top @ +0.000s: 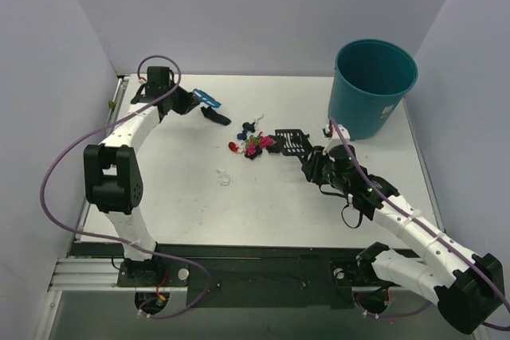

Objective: Sweep away the paper scraps from the table

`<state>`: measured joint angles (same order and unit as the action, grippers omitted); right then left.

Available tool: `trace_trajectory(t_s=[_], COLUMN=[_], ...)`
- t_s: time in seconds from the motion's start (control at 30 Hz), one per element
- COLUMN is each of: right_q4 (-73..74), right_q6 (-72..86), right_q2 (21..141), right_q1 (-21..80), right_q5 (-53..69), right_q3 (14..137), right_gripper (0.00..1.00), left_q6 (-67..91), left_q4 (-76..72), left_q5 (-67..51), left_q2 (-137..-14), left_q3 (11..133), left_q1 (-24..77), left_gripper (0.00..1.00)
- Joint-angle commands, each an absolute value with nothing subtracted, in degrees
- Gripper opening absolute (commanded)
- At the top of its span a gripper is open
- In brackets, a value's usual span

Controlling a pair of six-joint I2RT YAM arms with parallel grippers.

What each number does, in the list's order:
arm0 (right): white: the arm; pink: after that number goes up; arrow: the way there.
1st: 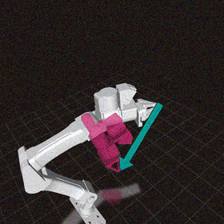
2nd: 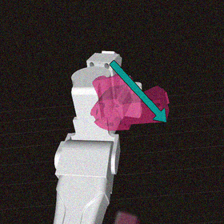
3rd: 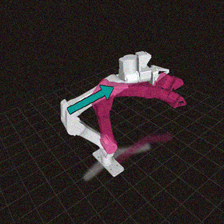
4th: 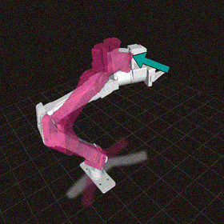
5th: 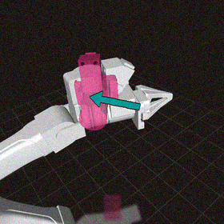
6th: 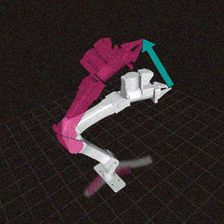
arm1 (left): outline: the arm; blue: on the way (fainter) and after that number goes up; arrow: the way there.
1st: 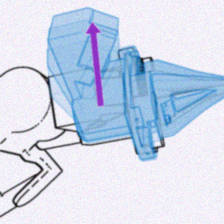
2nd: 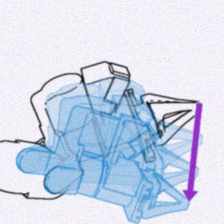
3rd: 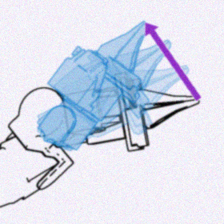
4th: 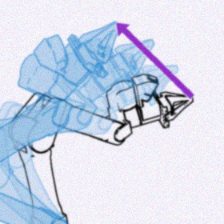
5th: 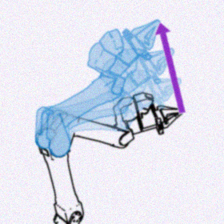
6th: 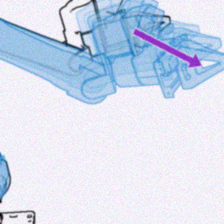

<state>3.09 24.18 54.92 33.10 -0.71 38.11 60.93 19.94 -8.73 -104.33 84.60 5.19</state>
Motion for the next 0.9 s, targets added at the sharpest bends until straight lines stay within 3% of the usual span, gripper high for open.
trace_trajectory(t_s=[0.0,0.27,0.5,0.67,0.87], right_q4=[-1.49,-2.02,-2.29,-2.28,-2.46], right_q6=[25.05,25.31,25.49,25.49,25.40], right_q2=[54.41,52.91,53.17,52.91,53.17], right_q1=[33.49,33.49,33.49,33.57,33.57], right_q5=[-1.67,-1.58,-1.05,-1.41,-1.50], right_q3=[37.27,36.30,36.21,36.04,35.95], right_gripper=[0.00,0.00,0.00,0.00,0.00], left_q6=[67.40,73.47,74.18,74.44,80.59], left_q4=[11.87,18.18,30.81,48.07,38.24], left_q5=[-11.69,-5.72,-7.91,2.72,4.03], left_q2=[-109.93,-115.66,-118.65,-111.21,-92.83], left_q3=[92.62,95.18,98.08,96.43,76.04], left_q1=[6.24,6.77,8.87,14.14,21.26], left_gripper=[0.00,0.00,0.00,0.00,0.00])
